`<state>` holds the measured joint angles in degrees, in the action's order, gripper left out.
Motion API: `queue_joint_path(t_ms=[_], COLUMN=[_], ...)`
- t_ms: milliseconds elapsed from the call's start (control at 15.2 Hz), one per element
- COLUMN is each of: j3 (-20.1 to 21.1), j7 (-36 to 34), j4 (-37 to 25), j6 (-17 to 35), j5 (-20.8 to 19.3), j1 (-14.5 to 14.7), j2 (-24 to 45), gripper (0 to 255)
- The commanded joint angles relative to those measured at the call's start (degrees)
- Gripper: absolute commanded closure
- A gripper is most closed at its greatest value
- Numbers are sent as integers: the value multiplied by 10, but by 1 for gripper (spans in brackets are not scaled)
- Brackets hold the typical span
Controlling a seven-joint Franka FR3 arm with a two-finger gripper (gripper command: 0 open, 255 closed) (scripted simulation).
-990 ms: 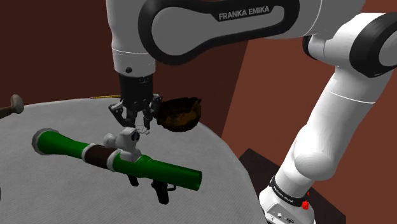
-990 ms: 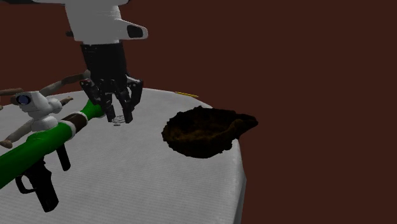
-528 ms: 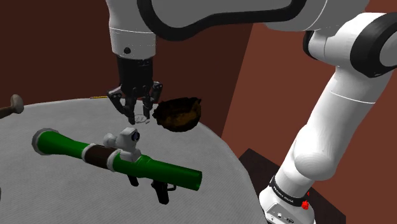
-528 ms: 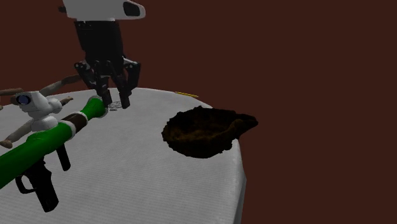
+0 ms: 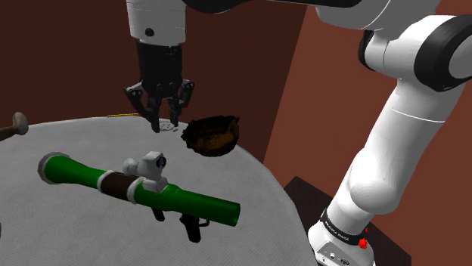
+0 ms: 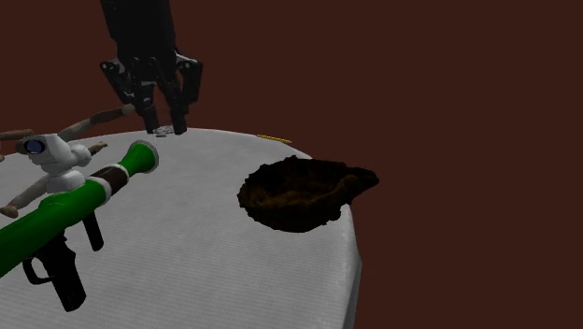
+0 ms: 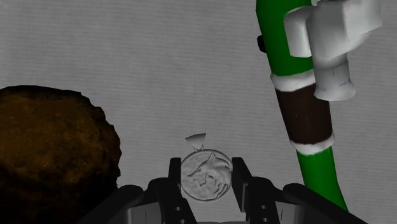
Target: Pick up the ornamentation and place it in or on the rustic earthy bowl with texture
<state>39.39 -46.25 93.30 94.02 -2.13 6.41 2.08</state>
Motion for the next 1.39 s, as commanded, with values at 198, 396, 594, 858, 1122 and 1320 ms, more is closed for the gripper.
queue_joint_path(t_ms=[198, 396, 594, 858, 1122, 1320], j3=[-35, -66, -99, -141, -162, -161], j7=[75, 129, 179, 243, 275, 276], j4=[55, 92, 122, 152, 181, 207], j6=[3, 5, 6, 5, 20, 43], j5=[39, 58, 69, 73, 74, 75], j1=[-36, -54, -70, -89, -98, -97], j2=[-66, -106, -138, -169, -183, -185], gripper=[255, 255, 255, 255, 255, 255])
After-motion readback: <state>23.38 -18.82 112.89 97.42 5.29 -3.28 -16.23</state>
